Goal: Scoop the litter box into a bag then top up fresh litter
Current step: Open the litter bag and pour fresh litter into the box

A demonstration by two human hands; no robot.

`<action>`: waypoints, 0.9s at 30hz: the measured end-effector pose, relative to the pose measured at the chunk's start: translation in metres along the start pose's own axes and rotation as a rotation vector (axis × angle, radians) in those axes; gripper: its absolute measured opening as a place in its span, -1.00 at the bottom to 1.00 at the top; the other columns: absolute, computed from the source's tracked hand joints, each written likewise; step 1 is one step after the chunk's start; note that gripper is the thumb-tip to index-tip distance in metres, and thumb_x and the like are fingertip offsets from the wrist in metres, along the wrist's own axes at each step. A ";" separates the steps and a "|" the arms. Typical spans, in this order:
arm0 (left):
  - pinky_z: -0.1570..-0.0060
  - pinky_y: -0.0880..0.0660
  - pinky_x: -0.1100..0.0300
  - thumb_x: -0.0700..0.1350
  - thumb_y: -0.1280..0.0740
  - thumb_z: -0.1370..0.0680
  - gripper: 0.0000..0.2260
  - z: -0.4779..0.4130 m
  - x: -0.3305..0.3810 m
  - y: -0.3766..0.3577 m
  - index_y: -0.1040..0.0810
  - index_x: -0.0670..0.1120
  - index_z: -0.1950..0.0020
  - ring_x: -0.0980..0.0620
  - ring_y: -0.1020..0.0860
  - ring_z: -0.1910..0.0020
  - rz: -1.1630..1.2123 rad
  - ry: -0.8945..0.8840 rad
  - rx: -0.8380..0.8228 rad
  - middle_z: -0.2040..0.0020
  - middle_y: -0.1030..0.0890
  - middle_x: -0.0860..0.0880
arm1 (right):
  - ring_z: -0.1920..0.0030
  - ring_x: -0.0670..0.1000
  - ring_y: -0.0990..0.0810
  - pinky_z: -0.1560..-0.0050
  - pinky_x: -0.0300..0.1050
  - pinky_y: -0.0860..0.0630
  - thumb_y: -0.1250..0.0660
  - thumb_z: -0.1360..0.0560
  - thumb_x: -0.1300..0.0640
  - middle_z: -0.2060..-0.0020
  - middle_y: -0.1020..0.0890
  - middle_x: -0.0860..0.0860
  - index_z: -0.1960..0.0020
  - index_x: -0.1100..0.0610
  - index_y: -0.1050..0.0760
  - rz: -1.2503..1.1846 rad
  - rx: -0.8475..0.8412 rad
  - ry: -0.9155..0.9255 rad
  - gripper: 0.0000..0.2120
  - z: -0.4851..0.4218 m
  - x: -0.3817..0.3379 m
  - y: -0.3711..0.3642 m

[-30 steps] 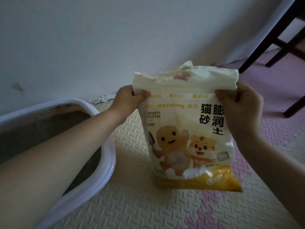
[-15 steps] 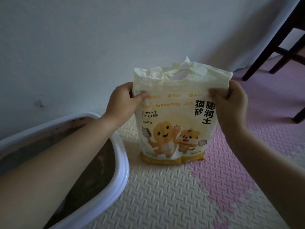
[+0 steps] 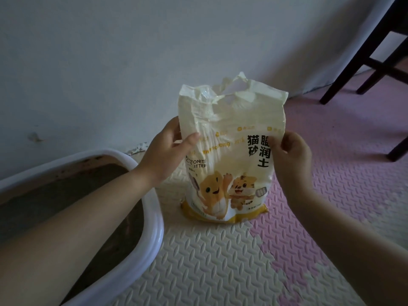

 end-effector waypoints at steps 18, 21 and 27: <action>0.23 -0.49 0.20 0.03 -0.36 -0.51 -0.76 -0.078 0.014 0.097 -0.60 -0.16 0.12 0.01 -0.60 0.21 -0.320 -0.091 0.655 0.19 -0.65 -0.06 | 0.35 -0.08 -0.39 0.37 -0.18 -0.30 -0.20 -0.55 0.15 0.37 -0.49 0.02 0.20 0.25 -0.50 -0.035 0.021 0.188 -0.77 -0.100 -0.079 -0.122; 0.21 -0.52 0.16 0.04 -0.35 -0.51 -0.76 -0.083 -0.009 0.102 -0.62 -0.13 0.10 0.04 -0.61 0.20 -0.361 -0.014 0.629 0.19 -0.65 0.01 | 0.39 -0.08 -0.42 0.37 -0.17 -0.34 -0.20 -0.55 0.15 0.38 -0.55 0.09 0.29 0.21 -0.49 0.011 -0.045 0.100 -0.73 -0.113 -0.070 -0.153; 0.31 -0.38 0.39 0.05 -0.30 -0.55 -0.77 -0.084 -0.036 0.108 -0.59 -0.08 -0.04 0.07 -0.59 0.14 -0.411 0.084 0.526 0.13 -0.61 0.06 | 0.21 -0.05 -0.53 0.18 -0.17 -0.45 -0.16 -0.57 0.09 0.18 -0.61 0.00 -0.01 0.20 -0.55 0.103 -0.179 0.050 -0.76 -0.113 -0.059 -0.182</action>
Point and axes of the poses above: each hand's wrist, its own z-axis away from the middle knuckle, its own y-axis out of the back of the hand, x = y × z, the point moved 1 cm from there along -z, towards the middle knuckle
